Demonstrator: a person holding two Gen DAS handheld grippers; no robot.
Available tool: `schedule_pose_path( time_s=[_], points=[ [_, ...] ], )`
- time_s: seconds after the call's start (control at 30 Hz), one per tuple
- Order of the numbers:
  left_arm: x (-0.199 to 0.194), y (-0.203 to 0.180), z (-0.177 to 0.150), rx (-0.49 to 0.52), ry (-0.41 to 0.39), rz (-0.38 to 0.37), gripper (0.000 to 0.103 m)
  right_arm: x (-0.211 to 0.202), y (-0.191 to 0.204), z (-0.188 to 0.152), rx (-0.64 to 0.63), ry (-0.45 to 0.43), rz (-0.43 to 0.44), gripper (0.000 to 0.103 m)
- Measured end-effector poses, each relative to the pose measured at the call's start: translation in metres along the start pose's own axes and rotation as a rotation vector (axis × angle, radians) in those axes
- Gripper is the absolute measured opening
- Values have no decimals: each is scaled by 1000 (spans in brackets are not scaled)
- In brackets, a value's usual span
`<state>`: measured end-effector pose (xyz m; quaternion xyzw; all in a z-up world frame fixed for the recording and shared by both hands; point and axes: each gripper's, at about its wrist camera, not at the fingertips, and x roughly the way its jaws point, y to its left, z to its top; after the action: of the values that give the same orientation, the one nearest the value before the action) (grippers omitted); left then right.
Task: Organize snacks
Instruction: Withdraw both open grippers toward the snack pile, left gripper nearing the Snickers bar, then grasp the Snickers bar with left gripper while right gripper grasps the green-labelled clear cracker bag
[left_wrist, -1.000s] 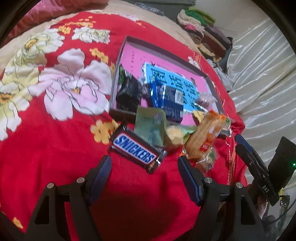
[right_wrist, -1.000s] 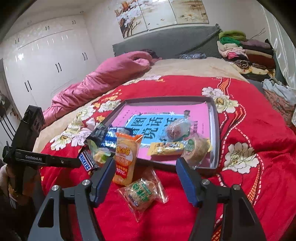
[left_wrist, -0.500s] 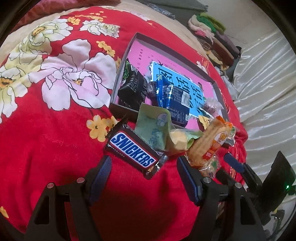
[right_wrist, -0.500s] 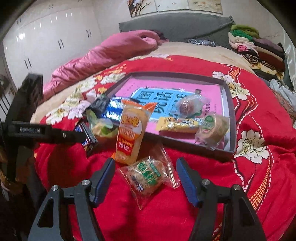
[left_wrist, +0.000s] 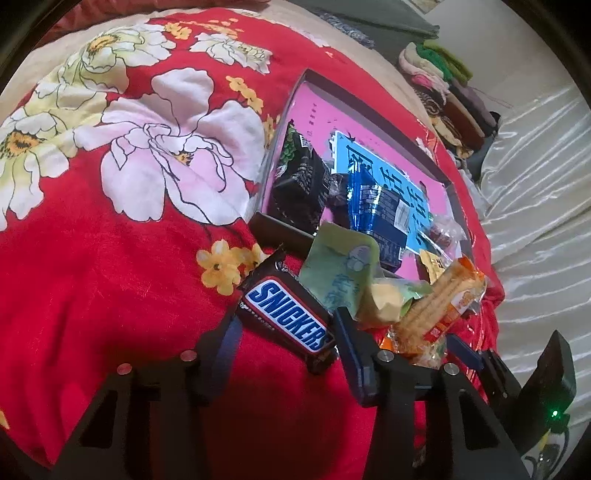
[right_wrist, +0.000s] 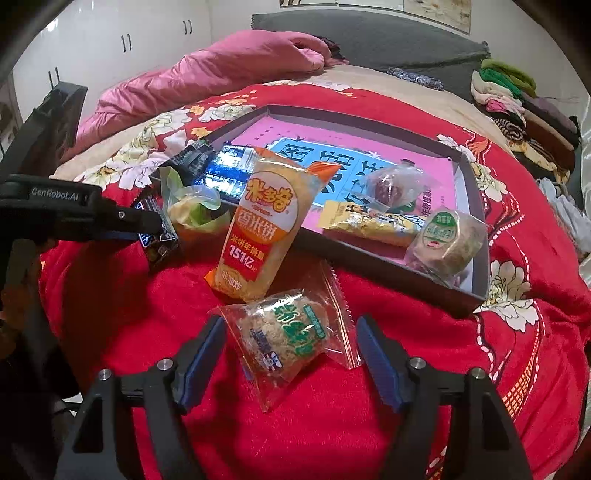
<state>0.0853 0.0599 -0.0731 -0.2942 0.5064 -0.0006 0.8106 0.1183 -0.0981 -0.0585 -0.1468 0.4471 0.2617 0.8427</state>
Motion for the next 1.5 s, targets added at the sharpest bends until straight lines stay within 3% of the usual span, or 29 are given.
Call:
schedule_pose_path(
  time_s=[0.37,0.6,0.83,0.97,1.27,1.5],
  points=[
    [15,-5,8,-11,0,29,49,18,14,0,-92,39,-67,77],
    [16,-4,9,-5,-3,36,44,23,15,0,-113,35,-63,74],
    [13,-11,7,66,-11,56,39,18,2,2,-49,24,-13,65],
    [11,-18,5,110,-18,59,36,8,-10,3,36,-4,64,57],
    [-2,-15,2,128,-12,28,34,-13,-35,-1,185,-61,151,56],
    [-17,-15,2,139,-23,5,31,-26,-42,2,219,-119,155,56]
  ],
)
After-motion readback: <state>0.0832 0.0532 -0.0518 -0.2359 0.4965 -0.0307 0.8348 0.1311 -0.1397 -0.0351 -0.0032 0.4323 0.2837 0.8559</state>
